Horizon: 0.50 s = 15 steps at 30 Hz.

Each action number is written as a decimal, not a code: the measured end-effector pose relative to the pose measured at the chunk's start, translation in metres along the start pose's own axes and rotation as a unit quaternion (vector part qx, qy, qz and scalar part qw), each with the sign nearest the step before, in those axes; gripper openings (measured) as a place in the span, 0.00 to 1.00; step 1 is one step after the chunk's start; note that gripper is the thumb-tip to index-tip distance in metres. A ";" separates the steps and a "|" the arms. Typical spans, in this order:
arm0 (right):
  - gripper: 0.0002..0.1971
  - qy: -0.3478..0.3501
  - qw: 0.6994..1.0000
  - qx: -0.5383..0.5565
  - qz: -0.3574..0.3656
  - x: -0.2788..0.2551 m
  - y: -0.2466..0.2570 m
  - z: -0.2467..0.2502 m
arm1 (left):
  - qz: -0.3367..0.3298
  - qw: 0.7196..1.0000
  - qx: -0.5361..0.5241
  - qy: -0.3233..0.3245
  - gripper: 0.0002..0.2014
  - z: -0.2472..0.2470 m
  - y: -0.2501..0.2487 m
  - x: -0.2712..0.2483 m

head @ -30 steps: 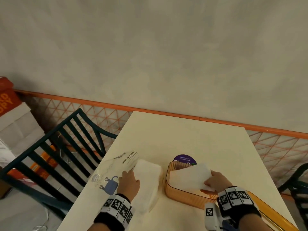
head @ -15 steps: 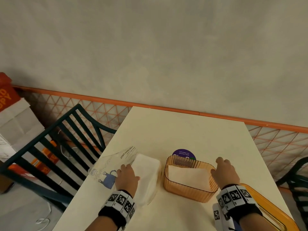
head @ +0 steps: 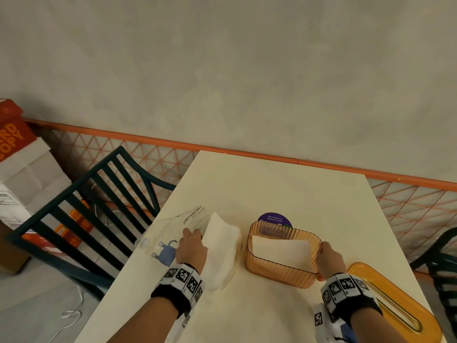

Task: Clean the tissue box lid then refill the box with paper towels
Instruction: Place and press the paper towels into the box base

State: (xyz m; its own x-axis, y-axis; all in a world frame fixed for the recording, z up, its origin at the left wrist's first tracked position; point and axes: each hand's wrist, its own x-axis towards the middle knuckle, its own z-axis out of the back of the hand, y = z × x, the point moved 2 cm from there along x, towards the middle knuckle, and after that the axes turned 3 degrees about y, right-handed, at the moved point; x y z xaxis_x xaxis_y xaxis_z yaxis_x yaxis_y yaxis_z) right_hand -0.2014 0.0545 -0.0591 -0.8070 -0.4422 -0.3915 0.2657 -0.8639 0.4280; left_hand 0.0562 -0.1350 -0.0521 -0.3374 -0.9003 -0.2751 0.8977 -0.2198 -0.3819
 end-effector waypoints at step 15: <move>0.14 -0.018 1.000 -0.006 0.014 0.001 -0.005 -0.006 | 0.002 0.930 -0.361 0.071 0.17 0.054 0.004 -0.013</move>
State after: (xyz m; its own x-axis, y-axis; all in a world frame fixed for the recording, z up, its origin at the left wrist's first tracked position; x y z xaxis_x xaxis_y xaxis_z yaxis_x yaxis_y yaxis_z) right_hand -0.2001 0.0569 -0.0657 -0.8176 -0.4568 -0.3507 0.2940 -0.8547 0.4278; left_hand 0.0792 -0.1447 -0.0021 -0.4138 -0.8311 -0.3715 0.4926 0.1388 -0.8591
